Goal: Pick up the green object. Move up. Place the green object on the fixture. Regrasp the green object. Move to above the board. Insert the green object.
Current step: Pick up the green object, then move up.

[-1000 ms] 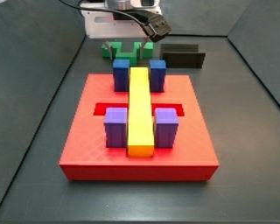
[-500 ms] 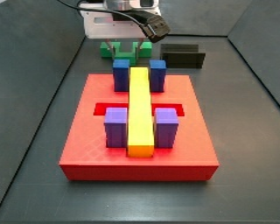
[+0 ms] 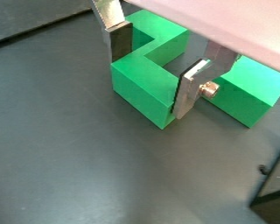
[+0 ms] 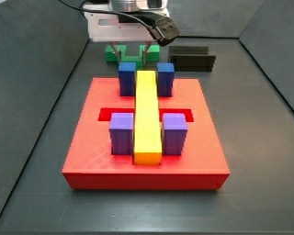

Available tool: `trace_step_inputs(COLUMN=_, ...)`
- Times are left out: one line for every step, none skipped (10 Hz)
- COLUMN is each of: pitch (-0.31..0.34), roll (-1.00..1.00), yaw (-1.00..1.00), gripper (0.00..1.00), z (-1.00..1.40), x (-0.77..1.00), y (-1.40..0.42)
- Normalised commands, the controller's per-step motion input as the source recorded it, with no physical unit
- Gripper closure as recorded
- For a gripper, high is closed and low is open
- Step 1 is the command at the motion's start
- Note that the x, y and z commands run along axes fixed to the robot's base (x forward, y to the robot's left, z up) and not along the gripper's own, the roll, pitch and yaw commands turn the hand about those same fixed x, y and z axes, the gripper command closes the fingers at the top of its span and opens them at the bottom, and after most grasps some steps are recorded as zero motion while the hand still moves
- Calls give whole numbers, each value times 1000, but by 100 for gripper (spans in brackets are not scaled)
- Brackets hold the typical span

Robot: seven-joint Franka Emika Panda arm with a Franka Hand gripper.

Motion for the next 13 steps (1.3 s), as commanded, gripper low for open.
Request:
trace_step_inputs(pitch=0, roll=0, yaw=0, gripper=100, z=0, x=0, y=0)
trace_step_inputs(pitch=0, roll=0, yaw=0, gripper=100, z=0, x=0, y=0)
trace_step_inputs(pitch=0, roll=0, yaw=0, gripper=100, z=0, x=0, y=0)
trace_step_inputs(pitch=0, roll=0, yaw=0, gripper=100, z=0, x=0, y=0)
trace_step_inputs(pitch=0, roll=0, yaw=0, gripper=100, z=0, x=0, y=0)
trace_step_inputs(pitch=0, roll=0, yaw=0, gripper=100, z=0, x=0, y=0)
trace_step_inputs(pitch=0, roll=0, yaw=0, gripper=100, z=0, x=0, y=0)
trace_step_inputs(pitch=0, roll=0, yaw=0, gripper=100, z=0, x=0, y=0)
trace_step_inputs(pitch=0, roll=0, yaw=0, gripper=100, z=0, x=0, y=0)
trace_step_inputs(pitch=0, roll=0, yaw=0, gripper=100, z=833, x=0, y=0)
trace_step_inputs(pitch=9, roll=11, yaw=13, gripper=100, z=819, x=-20, y=81)
trace_step_inputs(pitch=26, roll=12, yaw=5, gripper=100, z=732, x=-52, y=80)
trace_step_inputs(pitch=-22, roll=16, yaw=-3, gripper=100, z=248, x=-28, y=35)
